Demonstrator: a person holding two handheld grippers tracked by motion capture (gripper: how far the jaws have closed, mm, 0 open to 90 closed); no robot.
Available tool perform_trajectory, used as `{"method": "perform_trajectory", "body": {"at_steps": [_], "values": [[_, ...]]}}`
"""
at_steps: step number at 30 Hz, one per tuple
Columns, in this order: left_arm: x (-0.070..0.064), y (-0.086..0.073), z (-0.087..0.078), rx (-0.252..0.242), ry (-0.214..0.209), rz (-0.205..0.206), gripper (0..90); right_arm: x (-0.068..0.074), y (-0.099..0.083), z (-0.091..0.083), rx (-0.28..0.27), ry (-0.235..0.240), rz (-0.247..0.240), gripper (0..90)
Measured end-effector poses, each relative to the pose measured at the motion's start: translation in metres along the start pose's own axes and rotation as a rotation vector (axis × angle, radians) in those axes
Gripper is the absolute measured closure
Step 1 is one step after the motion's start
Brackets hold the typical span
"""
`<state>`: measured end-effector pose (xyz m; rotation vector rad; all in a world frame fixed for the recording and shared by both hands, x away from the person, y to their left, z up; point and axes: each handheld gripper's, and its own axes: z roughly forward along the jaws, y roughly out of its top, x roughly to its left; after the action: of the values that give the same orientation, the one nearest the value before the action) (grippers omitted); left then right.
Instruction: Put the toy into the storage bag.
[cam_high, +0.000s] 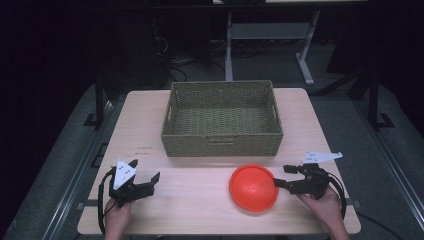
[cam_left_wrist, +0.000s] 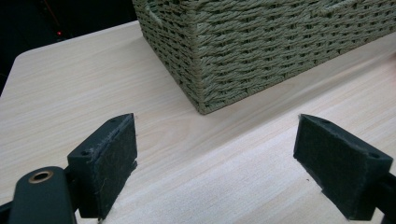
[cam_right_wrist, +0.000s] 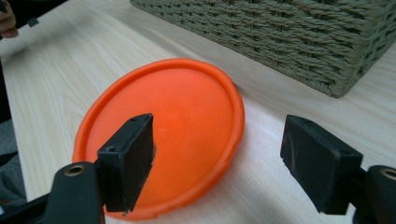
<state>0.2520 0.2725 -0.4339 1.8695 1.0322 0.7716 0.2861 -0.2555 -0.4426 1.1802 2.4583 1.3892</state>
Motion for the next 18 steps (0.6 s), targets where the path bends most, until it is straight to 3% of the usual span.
{"method": "perform_trajectory", "body": {"at_steps": [12,18], "values": [[0.000,-0.001,0.001,0.012,0.008,0.002,12.9,-0.001,0.016,0.027,0.077,0.003,-0.008,26.8],[-0.001,0.000,0.003,0.024,0.010,-0.002,12.9,-0.002,0.017,0.029,0.073,0.009,0.000,28.6]]}}
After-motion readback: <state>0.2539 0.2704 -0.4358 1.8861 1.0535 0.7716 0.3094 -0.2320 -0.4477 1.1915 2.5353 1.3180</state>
